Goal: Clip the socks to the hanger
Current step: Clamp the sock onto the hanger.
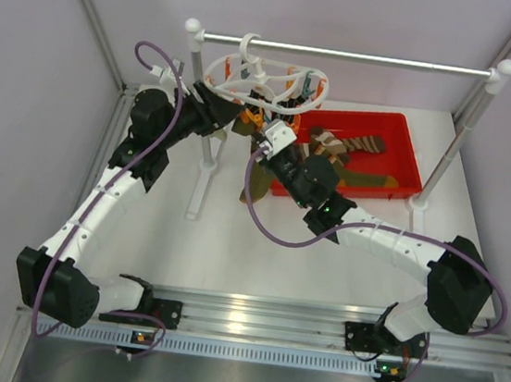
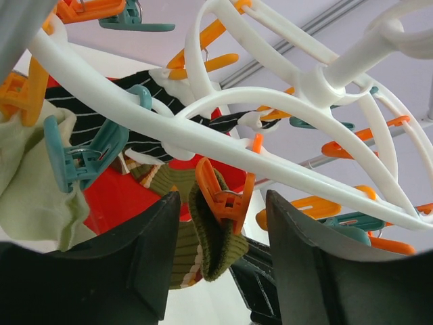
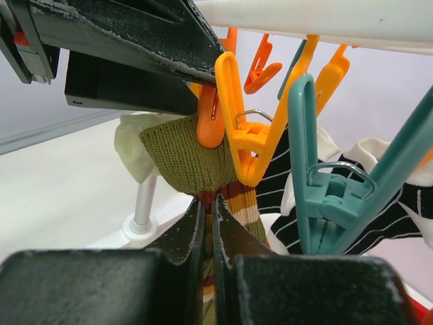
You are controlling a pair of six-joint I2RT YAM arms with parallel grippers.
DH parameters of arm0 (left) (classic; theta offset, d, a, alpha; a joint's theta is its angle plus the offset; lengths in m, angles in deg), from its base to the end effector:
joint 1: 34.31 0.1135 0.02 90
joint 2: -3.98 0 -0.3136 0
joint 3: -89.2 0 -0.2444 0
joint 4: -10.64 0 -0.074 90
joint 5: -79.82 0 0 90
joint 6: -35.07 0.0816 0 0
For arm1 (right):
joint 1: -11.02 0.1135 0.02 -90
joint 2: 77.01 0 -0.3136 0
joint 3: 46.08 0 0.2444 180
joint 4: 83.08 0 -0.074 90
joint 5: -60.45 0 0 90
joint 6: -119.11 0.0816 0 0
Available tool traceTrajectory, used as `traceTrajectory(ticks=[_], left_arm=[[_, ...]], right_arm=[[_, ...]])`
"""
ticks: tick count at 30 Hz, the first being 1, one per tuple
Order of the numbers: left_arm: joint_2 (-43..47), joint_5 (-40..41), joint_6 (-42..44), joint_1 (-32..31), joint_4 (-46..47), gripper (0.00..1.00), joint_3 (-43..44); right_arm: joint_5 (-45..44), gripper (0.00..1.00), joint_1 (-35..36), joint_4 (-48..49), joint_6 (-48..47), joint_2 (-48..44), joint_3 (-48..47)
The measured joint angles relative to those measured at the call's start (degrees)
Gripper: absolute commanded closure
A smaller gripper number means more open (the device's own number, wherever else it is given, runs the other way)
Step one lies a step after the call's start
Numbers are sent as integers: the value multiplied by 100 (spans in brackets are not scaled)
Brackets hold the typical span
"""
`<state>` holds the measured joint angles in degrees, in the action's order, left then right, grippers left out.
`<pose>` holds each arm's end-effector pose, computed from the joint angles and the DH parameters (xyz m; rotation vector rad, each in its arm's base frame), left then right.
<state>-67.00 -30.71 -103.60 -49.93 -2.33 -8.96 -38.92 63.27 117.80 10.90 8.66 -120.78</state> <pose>0.2891 -0.1105 0.4505 -0.1998 1.7203 -1.1365 0.2483 0.2990 0.4063 -0.6981 1.2258 0.3790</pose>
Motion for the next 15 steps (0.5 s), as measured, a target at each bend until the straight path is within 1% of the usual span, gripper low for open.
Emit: traceTrajectory(ticks=[2,3,4,5,6,8,10,11,15], left_arm=[[0,0,2,0,-2,39,0],[0,0,2,0,-4,39,0],[0,0,7,0,-7,39,0],[0,0,15,2,-20,40,0],[2,0,22,4,-37,42,0],[17,2,42,11,-90,43,0],[48,2,61,17,-144,44,0],[63,2,70,17,-151,43,0],[144,0,127,22,-168,43,0]], right_arm=[[0,100,0,0,0,2,0],[0,97,0,0,-2,2,0],[0,91,0,0,-2,2,0],[2,82,0,0,0,2,0],[4,77,0,-2,7,2,0],[24,72,-2,-7,-9,2,0],[46,69,-15,-20,-15,-4,0],[66,64,-28,-44,-17,-17,7],[221,64,-179,-188,4,-184,55]])
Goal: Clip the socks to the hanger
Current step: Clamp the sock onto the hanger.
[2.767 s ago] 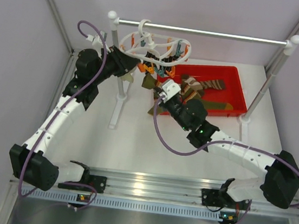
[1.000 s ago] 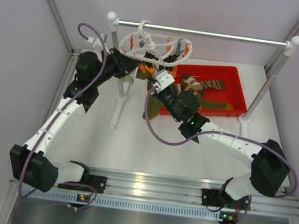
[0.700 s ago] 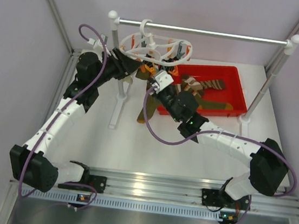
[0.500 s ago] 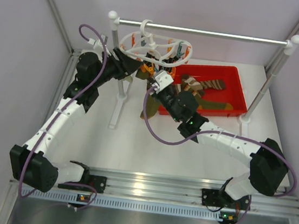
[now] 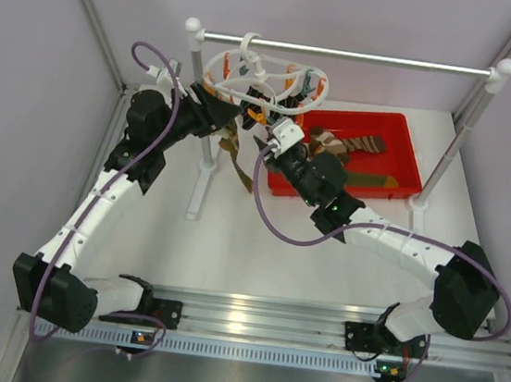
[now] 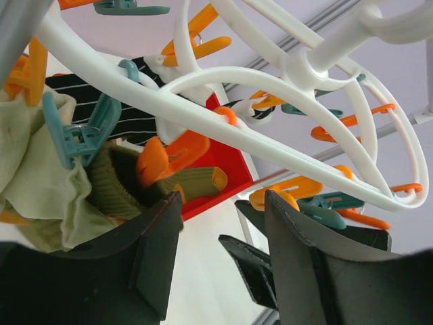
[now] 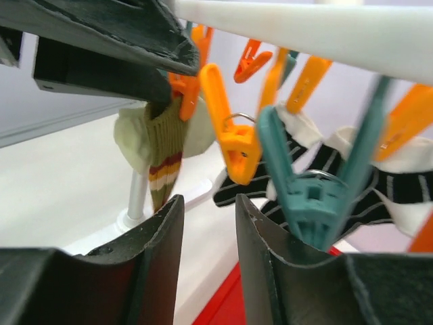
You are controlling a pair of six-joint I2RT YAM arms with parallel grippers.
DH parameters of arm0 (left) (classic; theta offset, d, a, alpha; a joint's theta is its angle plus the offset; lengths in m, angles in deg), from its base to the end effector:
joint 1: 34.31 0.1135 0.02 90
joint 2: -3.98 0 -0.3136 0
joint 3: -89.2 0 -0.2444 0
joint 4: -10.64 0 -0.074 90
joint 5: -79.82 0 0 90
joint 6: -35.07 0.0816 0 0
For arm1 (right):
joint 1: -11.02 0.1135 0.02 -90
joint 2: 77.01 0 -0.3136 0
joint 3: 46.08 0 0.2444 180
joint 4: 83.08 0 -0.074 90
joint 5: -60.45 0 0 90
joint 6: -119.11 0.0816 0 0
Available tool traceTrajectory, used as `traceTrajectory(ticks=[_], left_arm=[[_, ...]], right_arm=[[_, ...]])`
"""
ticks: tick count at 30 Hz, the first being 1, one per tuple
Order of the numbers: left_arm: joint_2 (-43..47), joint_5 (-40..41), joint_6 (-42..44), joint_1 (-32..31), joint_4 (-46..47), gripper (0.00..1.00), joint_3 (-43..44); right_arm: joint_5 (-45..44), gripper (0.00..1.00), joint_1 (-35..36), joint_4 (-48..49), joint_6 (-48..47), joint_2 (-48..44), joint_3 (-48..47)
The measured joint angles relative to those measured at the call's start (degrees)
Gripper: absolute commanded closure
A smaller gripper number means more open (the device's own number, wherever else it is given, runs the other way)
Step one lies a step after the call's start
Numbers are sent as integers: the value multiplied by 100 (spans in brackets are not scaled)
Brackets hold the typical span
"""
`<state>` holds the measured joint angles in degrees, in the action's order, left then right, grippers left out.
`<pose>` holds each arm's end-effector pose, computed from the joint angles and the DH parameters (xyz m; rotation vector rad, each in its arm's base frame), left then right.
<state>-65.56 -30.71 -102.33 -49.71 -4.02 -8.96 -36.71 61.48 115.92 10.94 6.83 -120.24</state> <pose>0.2811 -0.1071 0.4532 -0.1853 1.7218 -1.1168 0.2499 0.2867 0.4093 -0.7122 1.2285 0.3786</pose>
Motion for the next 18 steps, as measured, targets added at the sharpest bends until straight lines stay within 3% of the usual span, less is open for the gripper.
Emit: traceTrajectory(ticks=[4,11,18], left_arm=[[96,-15,127,0,-2,43,0],[426,-164,551,0,-9,53,-39],[562,-295,835,-48,-15,52,-44]], right_arm=[[175,63,-197,-68,68,-280,144],[490,65,-345,-68,175,-470,155],[815,66,-348,-66,192,-472,208]])
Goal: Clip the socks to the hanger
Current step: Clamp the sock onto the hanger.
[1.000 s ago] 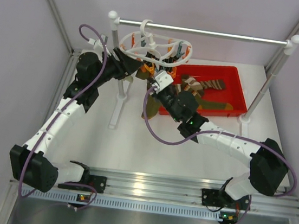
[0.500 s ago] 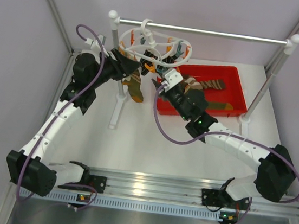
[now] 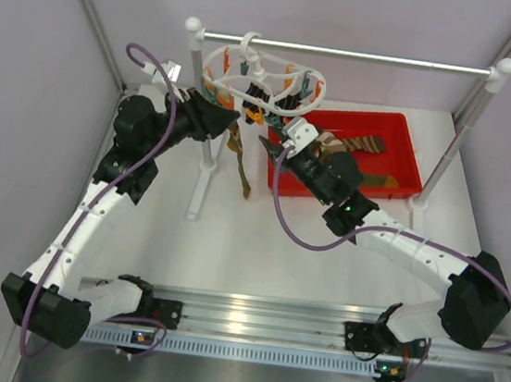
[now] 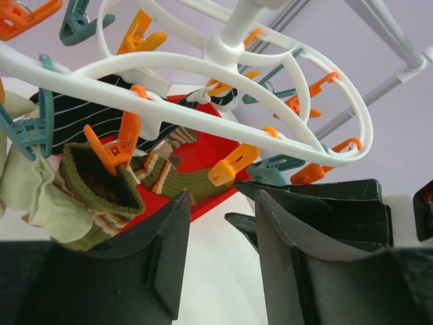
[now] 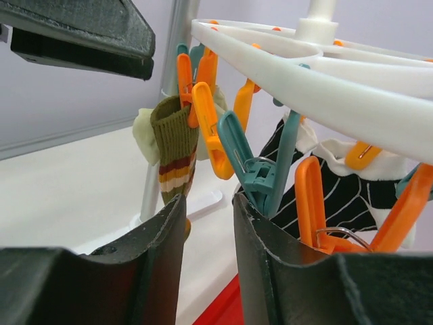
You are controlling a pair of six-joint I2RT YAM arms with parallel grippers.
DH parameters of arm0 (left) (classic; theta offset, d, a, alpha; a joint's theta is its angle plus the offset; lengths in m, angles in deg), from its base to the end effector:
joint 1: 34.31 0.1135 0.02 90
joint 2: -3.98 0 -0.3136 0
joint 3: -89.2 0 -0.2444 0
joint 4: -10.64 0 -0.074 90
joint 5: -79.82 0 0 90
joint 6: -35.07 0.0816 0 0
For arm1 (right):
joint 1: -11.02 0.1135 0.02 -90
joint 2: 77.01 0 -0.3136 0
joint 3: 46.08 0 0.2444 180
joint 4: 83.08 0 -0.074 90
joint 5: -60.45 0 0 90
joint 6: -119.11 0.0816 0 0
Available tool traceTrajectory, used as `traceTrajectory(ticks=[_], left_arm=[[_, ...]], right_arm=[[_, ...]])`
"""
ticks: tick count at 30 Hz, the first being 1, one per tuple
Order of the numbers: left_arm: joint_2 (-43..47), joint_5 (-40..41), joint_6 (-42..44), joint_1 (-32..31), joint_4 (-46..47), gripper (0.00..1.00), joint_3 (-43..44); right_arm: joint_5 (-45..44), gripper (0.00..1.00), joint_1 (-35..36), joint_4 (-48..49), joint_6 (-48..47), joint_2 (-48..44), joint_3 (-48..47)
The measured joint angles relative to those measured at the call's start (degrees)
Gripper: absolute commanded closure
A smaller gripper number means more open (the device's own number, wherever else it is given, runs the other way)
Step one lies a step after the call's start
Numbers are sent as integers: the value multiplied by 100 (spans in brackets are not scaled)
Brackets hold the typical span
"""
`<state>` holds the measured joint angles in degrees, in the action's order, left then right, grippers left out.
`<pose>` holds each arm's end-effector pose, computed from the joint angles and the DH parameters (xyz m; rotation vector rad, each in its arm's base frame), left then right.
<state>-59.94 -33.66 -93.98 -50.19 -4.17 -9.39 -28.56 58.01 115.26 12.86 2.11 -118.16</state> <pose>0.2449 -0.1035 0.4756 0.0199 1.6279 -1.0621 0.2418 0.2612 0.4220 -0.7405 1.1748 0.4605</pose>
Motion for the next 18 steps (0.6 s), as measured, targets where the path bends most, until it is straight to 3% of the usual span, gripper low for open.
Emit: traceTrajectory(ticks=[18], left_arm=[[-518,643,498,-573,-341,50,396]], right_arm=[[627,69,-2,-232,90,-249,90]])
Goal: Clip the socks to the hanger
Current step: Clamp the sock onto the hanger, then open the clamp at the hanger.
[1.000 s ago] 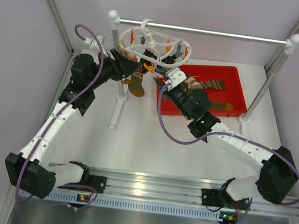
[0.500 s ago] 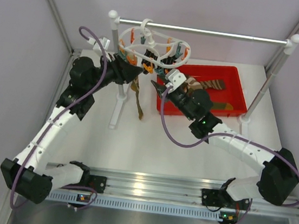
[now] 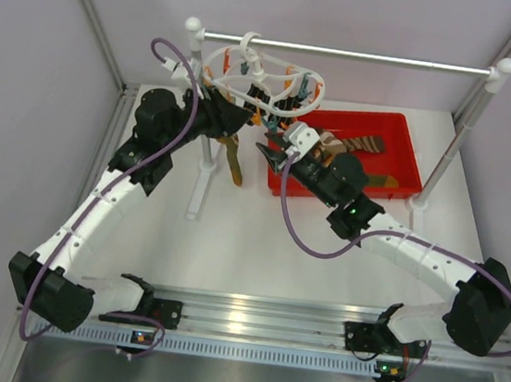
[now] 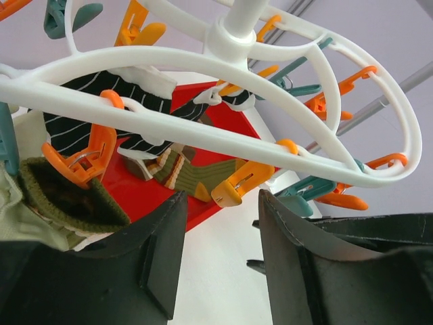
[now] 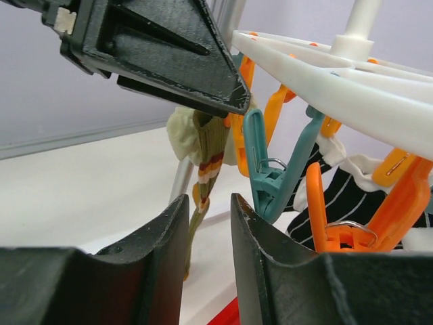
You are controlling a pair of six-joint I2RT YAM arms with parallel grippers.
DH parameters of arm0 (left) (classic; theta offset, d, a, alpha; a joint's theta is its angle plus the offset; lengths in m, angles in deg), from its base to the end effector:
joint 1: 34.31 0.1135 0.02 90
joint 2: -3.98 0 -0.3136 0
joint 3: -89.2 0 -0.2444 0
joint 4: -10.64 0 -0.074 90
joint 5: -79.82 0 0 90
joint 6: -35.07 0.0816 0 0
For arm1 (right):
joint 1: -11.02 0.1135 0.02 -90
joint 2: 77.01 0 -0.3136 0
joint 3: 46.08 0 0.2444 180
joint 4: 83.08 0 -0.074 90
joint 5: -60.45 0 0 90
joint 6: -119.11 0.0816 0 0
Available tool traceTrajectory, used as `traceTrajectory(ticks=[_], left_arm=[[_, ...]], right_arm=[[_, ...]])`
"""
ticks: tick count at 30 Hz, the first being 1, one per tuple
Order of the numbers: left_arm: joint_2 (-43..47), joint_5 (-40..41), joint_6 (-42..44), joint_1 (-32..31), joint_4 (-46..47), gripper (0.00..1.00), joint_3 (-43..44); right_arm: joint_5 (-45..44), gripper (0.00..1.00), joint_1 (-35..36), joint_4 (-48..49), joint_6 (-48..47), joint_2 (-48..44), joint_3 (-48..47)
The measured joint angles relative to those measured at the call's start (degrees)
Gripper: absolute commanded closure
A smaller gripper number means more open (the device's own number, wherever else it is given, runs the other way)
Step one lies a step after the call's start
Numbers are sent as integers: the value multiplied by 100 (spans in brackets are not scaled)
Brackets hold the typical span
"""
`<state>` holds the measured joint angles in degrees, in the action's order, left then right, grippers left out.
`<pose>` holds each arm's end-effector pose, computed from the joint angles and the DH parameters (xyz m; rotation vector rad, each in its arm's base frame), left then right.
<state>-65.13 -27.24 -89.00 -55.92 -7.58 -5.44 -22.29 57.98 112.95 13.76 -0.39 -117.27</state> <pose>0.2652 -0.1308 0.4697 0.0596 1.6944 -0.9796 0.2266 0.2578 0.4240 -0.8187 1.1467 0.5467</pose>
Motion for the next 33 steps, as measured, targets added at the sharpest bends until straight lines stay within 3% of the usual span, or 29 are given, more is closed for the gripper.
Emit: traceTrajectory(ticks=[5,10,16,21,33], left_arm=[[-94,144,-9,-20,-20,61,103],[-94,199,-2,-22,-59,79,107],[-94,197,87,-24,-92,91,107],[-94,192,107,-24,-90,98,118],[-92,190,107,-24,-98,100,142]], right_arm=[[105,69,7,-2,-2,0,-2],[79,68,7,-7,2,55,-98],[-22,64,-44,20,4,297,-332],[-61,58,-205,-7,4,409,-422],[402,62,-339,-470,-57,149,-341]])
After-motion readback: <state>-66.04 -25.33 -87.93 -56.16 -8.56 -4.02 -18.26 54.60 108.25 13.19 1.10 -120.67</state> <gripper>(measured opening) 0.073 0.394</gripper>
